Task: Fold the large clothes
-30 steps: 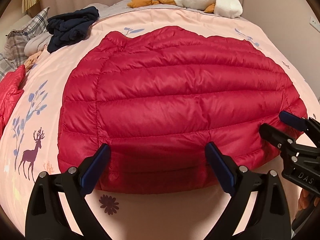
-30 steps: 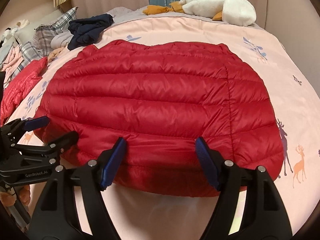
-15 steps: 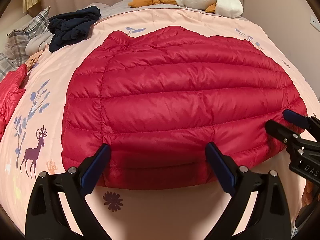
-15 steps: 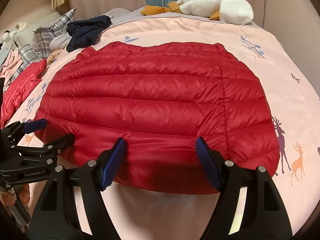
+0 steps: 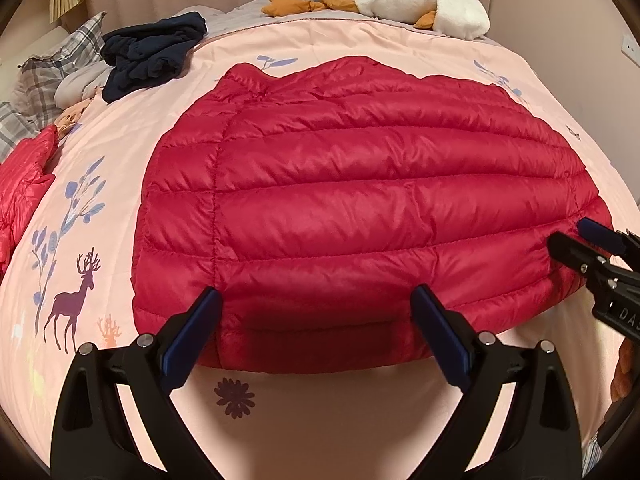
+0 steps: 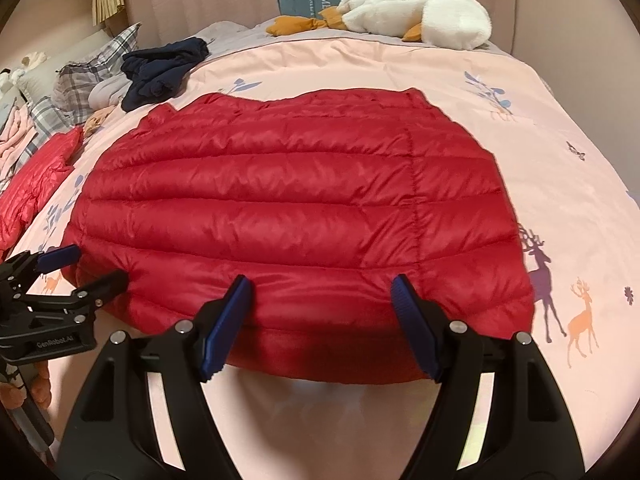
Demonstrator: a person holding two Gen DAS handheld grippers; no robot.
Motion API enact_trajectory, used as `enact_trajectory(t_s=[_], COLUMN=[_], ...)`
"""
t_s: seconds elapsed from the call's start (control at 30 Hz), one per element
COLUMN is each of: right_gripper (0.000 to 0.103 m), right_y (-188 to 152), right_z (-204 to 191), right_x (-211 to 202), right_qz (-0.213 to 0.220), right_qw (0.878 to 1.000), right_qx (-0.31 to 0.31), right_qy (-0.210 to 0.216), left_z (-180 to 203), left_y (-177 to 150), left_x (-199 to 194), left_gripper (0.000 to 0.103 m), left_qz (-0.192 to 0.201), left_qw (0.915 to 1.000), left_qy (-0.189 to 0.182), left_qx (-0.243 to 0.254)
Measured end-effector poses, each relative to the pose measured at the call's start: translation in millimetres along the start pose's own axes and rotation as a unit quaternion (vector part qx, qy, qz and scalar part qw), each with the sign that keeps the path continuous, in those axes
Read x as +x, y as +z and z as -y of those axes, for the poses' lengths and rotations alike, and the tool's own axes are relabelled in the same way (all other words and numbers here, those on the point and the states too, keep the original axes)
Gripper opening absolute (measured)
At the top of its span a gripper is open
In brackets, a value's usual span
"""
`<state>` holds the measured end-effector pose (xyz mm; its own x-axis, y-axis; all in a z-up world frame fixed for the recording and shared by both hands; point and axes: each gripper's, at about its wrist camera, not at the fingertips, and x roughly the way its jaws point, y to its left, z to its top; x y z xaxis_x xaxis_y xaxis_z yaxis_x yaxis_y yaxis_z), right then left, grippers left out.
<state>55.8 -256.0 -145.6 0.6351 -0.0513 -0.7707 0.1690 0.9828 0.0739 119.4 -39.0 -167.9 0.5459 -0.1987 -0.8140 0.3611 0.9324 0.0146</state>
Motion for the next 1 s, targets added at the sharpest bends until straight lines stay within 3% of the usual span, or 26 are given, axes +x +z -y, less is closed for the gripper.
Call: enact_trajectory(t_s=[1.0], right_gripper=[0.075], right_y=[-7], right_z=[51], right_x=[-17], right_qz=[0.003], right_qw=[0.997], right_qx=[0.038], right_qy=[-0.065], left_z=[-45], left_y=[-6], left_x=[-5], left_gripper=[0.097], left_qz=[0.002], left_qw=[0.9983], left_qy=[0.036], left_qx=[-0.045])
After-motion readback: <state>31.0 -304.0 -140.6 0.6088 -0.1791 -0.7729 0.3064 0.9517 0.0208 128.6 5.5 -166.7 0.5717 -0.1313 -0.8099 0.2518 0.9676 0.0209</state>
